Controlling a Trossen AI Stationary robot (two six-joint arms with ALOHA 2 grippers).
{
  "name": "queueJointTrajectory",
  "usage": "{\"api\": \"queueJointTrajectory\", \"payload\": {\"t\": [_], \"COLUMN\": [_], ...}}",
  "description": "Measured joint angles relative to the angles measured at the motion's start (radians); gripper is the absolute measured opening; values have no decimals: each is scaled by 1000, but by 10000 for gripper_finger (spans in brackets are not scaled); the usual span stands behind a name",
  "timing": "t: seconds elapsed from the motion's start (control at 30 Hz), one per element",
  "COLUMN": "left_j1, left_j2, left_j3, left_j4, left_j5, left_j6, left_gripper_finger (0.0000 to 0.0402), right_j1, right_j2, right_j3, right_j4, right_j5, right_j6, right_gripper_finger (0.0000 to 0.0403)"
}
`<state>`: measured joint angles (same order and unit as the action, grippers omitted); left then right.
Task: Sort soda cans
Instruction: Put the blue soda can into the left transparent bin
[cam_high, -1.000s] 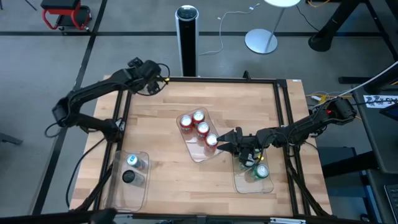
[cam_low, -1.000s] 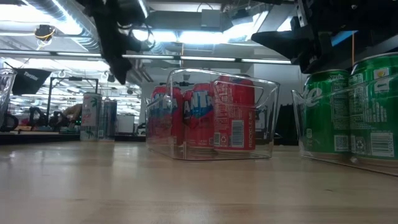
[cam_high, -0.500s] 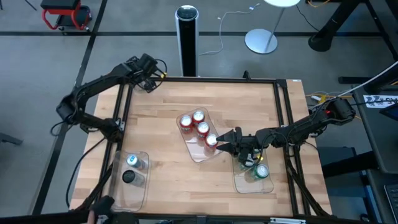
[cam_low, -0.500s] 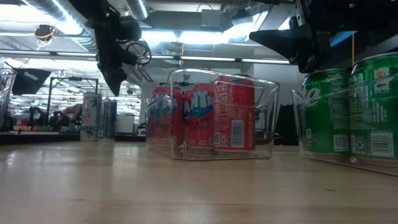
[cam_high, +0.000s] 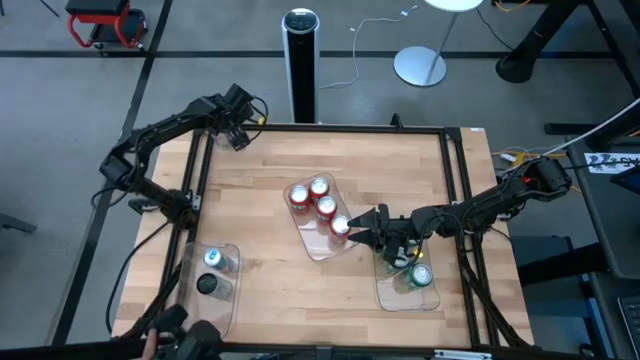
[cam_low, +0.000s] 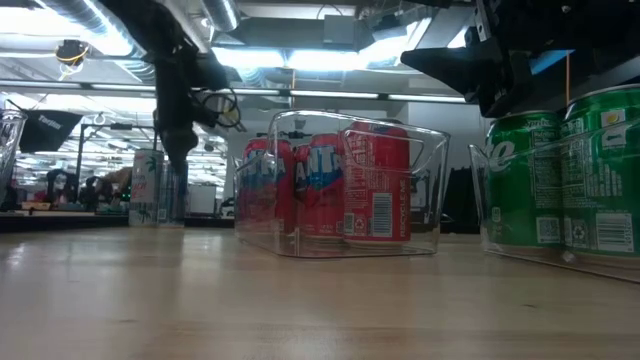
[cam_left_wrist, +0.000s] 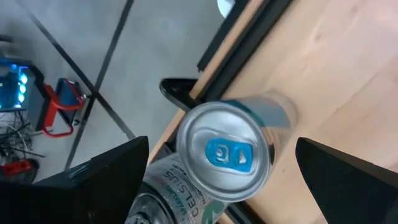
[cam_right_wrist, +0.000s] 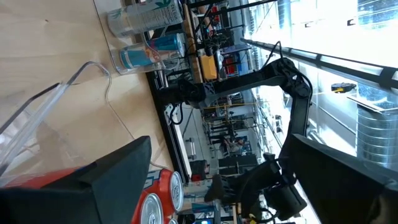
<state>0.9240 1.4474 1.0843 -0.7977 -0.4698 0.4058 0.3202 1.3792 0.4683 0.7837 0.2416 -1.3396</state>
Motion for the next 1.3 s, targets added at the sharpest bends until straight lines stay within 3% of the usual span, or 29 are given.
{"api": "queueJointTrajectory", "payload": {"t": [0.57,1.3], "left_j1": [69,67], "left_j2": [81,91], "left_j3": [0,-1], "left_j4": [-1,-4], "left_j5": [149,150], "left_j6": [44,2], "left_gripper_finger": [395,395], "right_j1": [0,0], "right_j2": [0,0], "right_j3": [0,0], "right_j4": [0,0], "right_j5": [0,0], "right_j6": [0,0], "right_gripper_finger": [376,376]}}
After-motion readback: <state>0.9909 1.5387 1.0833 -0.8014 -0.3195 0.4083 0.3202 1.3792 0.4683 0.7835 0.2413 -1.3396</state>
